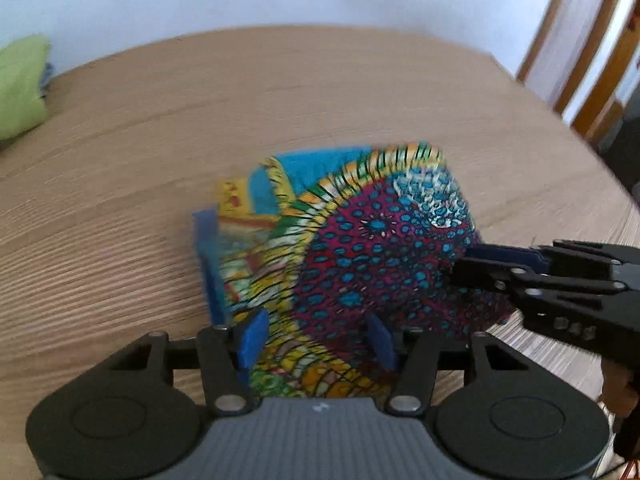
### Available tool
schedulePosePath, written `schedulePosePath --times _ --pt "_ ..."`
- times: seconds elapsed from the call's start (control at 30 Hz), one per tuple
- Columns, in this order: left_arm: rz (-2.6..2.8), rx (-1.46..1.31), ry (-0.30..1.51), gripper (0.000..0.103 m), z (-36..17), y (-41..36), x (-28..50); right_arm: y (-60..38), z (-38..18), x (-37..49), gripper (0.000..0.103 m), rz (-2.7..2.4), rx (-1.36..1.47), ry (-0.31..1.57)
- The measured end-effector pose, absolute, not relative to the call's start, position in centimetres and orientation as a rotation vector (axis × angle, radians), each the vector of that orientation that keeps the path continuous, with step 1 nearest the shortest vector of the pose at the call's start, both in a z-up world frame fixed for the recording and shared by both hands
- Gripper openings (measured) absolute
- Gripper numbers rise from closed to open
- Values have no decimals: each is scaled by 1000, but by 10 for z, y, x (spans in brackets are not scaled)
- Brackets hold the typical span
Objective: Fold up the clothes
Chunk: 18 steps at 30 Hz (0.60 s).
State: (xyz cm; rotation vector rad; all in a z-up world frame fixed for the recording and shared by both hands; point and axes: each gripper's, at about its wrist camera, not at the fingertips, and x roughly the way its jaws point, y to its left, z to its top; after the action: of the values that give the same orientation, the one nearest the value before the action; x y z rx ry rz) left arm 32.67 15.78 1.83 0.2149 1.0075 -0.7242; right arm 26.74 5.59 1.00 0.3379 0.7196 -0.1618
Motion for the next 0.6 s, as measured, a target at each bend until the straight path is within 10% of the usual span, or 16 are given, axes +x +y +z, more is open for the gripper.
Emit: schedulePosePath --times 0.13,0.43,0.6 --pt "-699 61 1066 69 25 180 340 19 19 244 86 -136 471 652" --pt "-544 -59 1220 62 -13 172 347 1 -31 262 85 -51 676 813" --pt "-543 -8 1153 48 -8 145 365 8 -22 287 44 2 546 788"
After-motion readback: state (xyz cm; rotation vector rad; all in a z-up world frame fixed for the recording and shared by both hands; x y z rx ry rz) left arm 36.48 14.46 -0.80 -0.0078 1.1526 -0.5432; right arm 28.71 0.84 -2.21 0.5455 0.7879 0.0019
